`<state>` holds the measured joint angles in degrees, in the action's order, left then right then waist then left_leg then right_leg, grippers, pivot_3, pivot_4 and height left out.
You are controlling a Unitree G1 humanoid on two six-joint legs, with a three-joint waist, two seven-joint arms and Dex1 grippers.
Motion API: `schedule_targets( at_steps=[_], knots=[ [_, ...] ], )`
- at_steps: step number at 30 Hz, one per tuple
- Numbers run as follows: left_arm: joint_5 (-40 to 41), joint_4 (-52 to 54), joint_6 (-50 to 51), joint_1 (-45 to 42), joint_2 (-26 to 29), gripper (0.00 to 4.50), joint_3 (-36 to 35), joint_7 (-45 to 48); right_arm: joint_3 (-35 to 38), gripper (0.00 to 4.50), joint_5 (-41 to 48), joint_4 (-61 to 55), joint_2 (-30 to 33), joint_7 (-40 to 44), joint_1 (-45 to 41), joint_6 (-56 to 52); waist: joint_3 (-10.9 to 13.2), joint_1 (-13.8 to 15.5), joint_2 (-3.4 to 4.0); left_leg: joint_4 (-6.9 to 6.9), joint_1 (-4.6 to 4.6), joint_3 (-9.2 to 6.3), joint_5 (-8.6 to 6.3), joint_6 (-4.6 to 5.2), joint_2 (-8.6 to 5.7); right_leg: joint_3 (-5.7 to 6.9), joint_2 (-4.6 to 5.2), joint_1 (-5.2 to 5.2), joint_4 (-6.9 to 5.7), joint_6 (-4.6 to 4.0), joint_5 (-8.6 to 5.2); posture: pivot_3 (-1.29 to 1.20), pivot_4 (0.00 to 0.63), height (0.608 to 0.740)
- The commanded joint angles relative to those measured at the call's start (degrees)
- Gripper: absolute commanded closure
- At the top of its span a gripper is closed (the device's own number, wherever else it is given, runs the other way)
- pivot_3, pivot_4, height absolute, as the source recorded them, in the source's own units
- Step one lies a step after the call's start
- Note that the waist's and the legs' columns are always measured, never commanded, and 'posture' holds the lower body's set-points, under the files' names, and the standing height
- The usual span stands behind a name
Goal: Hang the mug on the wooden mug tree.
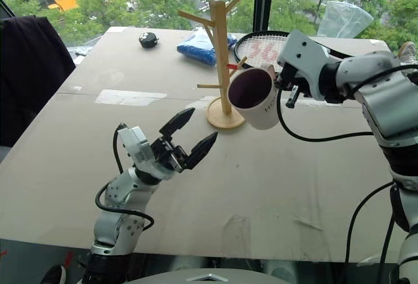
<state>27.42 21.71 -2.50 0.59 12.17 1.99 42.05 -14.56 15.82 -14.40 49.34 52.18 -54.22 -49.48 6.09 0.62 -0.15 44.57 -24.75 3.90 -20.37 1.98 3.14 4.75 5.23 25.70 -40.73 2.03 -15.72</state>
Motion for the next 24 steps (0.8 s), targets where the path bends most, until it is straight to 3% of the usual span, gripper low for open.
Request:
schedule_targets(
  at_steps=[1,12,20,24],
  knots=[
    [1.69,1.64,-1.58,0.42,-0.54,0.0,-0.08,0.01,-1.86,4.44,-1.15,-1.02,-1.92,-0.18,-3.94,-3.21,0.0,0.02,0.0,0.0,0.0,0.0,0.0,0.0,0.0,0.02,0.0,0.0,0.0,0.0,0.0,0.0,0.15,0.654],
    [3.51,1.5,-2.33,0.97,-1.32,0.0,0.19,0.12,-7.59,4.44,-6.59,5.06,-10.25,-4.24,-14.01,-7.72,0.05,-0.65,0.02,-0.05,-0.01,0.01,0.01,-0.01,-0.01,0.15,0.07,0.02,-0.04,0.01,0.01,0.0,0.15,0.654],
    [3.34,1.25,-2.52,0.71,-1.11,0.0,0.51,0.11,-10.04,4.44,-9.96,9.04,-13.69,-4.21,-15.94,-5.59,0.05,-1.26,0.02,-0.07,-0.03,0.06,0.01,-0.02,-0.03,0.33,0.18,0.01,-0.02,0.02,0.01,0.0,0.15,0.654],
    [3.27,1.3,-2.49,0.76,-1.08,0.0,0.63,0.04,-9.48,2.74,-11.5,11.55,-14.86,-5.04,-16.18,-4.26,0.05,-1.31,0.02,-0.08,-0.03,0.08,0.01,-0.02,-0.03,0.63,0.31,0.02,-0.03,0.02,0.01,0.0,0.15,0.654]
  ],
)
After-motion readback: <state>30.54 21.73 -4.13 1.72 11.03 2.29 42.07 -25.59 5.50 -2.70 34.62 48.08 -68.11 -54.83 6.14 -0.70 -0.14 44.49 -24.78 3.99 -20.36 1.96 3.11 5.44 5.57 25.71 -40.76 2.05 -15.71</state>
